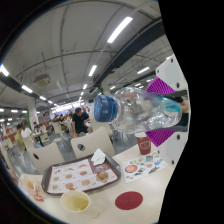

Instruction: Pour water

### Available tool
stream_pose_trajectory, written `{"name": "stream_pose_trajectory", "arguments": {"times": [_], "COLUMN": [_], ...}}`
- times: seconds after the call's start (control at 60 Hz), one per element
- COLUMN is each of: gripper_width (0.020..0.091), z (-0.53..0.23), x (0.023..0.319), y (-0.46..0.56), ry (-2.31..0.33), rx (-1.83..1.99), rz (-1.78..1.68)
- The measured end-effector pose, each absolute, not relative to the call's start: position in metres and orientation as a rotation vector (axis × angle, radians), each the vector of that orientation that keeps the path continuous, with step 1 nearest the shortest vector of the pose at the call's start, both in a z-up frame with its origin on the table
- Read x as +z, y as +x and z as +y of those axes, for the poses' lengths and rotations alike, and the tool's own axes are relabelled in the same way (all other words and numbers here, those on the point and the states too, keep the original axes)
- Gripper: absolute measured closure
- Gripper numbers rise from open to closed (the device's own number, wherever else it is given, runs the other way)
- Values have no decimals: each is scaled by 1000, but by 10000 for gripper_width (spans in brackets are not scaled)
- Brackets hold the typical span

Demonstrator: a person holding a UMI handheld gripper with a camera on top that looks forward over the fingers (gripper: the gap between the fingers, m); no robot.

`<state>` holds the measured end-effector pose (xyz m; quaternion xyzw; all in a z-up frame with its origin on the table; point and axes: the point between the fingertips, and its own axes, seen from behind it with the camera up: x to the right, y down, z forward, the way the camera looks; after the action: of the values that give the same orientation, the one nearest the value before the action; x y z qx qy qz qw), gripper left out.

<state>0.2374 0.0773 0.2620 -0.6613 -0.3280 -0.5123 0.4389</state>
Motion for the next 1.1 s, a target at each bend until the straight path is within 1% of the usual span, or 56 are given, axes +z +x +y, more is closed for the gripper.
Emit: {"name": "stream_pose_trajectory", "arguments": {"times": [0.067, 0.133, 0.35, 0.467, 0.55, 0.617, 0.683, 0.8, 0.817, 0.867, 0.917, 0.967, 1.033, 1.1], "gripper_width": [707, 706, 708, 709, 707, 708, 708, 705, 705, 704, 705, 704, 708, 706], "z": [97, 110, 127, 126, 126, 125, 122, 114, 114, 109, 104, 101, 97, 97], "x": [267, 260, 210, 189, 189, 191, 200, 223, 223, 237, 245, 244, 235, 212], "y": [198, 166, 96, 86, 83, 86, 90, 91, 89, 88, 88, 85, 86, 85], "ry": [-1545, -1470, -1188, -1150, -1157, -1225, -1338, -1594, -1614, -1688, -1743, -1781, -1839, -1893], "rx": [-1379, -1491, -1723, -1757, -1756, -1710, -1622, -1294, -1248, -1062, -910, -768, -576, -401], "rz": [-957, -1103, -1532, -1645, -1650, -1598, -1481, -1135, -1072, -916, -781, -664, -535, -403]}}
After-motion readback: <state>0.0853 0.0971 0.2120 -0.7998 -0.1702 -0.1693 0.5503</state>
